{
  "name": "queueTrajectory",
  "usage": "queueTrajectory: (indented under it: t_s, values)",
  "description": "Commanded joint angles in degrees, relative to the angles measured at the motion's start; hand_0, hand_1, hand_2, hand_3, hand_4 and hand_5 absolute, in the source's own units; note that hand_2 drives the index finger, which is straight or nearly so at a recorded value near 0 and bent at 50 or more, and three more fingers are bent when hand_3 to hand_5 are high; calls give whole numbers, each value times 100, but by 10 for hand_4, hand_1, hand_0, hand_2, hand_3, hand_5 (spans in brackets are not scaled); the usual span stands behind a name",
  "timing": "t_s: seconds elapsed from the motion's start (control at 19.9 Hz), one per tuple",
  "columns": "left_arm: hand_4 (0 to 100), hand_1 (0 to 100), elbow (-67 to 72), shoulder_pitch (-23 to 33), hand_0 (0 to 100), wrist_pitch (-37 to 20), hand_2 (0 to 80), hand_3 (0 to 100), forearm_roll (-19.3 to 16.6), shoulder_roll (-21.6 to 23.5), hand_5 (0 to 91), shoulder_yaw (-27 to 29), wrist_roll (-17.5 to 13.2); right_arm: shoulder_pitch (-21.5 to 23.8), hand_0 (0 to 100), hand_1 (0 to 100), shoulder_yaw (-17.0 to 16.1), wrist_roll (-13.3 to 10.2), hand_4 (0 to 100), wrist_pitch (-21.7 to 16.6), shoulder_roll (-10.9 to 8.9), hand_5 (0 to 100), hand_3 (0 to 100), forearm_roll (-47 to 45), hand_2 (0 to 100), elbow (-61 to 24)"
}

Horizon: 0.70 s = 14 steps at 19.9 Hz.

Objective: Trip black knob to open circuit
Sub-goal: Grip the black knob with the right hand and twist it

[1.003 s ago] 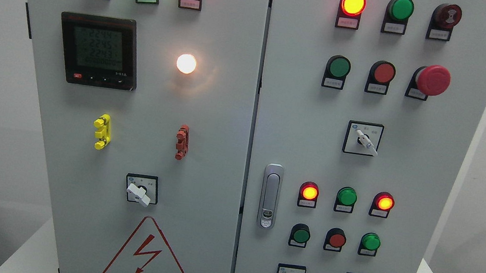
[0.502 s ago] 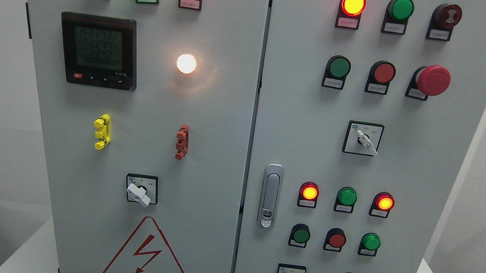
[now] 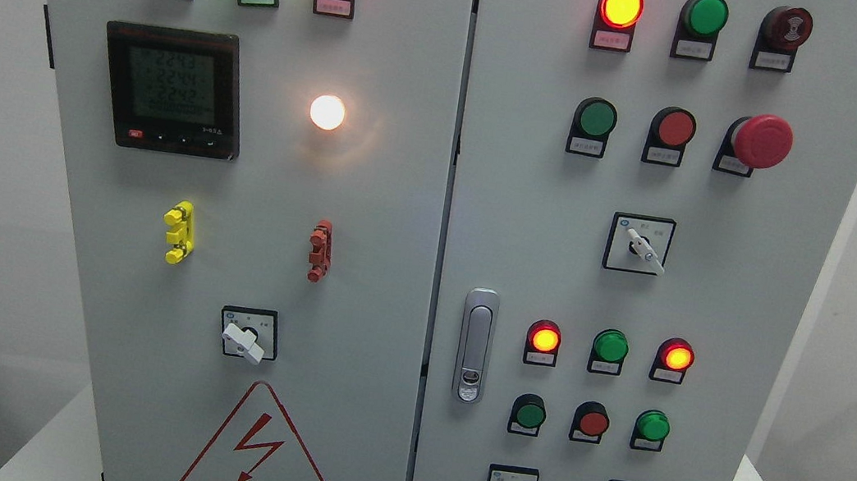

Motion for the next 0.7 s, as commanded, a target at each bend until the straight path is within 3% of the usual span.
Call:
queueTrajectory:
  t_s: [0.0,0.65]
  values:
    - [0,389,1,-11,120,-20,0,0,14,1,0,14,-2,-55,0,0,100,-1,1000,-41,5,1000,1000,7,50,-55]
    - [0,389,1,-11,120,-11,0,0,5,1,0,14,-2,-125,0,0,153,-1,1000,-41,5,1000,1000,7,52,-37]
